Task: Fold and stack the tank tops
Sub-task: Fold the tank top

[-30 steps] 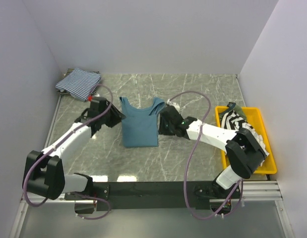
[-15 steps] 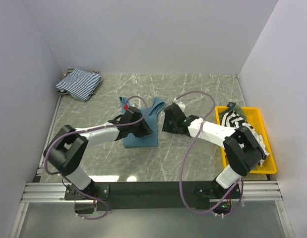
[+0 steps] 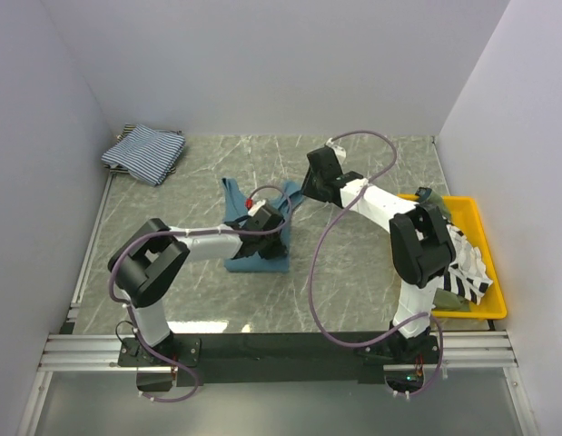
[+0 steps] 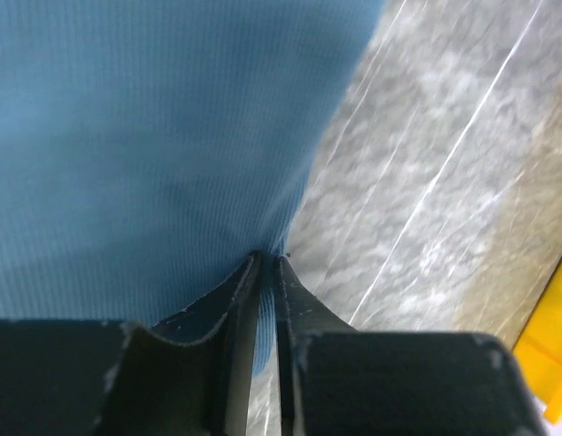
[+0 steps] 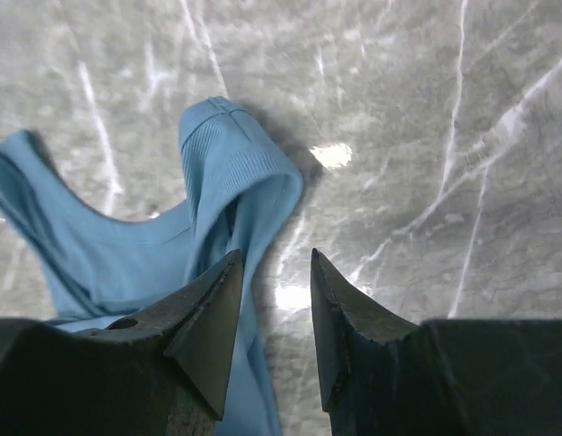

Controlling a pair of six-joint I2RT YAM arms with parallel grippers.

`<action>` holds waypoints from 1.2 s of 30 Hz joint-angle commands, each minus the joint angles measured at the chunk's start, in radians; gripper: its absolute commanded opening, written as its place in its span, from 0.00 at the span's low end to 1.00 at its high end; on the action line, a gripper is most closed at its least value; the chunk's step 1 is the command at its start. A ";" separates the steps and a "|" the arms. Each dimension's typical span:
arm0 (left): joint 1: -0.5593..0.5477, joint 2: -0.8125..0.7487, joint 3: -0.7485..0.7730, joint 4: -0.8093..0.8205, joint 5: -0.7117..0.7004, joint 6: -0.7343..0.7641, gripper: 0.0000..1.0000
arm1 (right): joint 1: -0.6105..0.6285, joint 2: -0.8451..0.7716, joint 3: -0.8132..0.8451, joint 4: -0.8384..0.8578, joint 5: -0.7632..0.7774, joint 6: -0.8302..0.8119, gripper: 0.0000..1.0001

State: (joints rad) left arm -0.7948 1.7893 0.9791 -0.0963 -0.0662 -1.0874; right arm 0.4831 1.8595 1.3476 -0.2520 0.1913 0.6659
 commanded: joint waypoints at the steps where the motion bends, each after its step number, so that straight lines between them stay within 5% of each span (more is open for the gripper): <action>1: -0.026 -0.040 -0.091 -0.117 0.026 -0.006 0.18 | -0.012 0.015 0.032 0.003 0.000 -0.040 0.43; 7: -0.072 -0.189 -0.255 -0.178 0.089 -0.032 0.17 | -0.011 -0.042 -0.028 -0.006 0.016 -0.054 0.43; 16: -0.049 -0.511 -0.382 -0.427 0.069 -0.066 0.23 | 0.043 -0.356 -0.428 0.046 0.057 0.004 0.43; 25: 0.157 -0.555 -0.431 -0.421 0.118 0.027 0.24 | 0.225 -0.666 -0.705 0.042 0.103 0.050 0.45; 36: 0.163 -0.539 -0.470 -0.353 0.166 0.018 0.20 | 0.278 -0.640 -0.757 0.102 0.125 0.055 0.47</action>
State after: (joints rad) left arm -0.6327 1.2415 0.5426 -0.4610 0.0898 -1.0851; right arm 0.7551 1.1988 0.5816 -0.2169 0.2855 0.7307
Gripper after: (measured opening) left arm 0.202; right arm 0.467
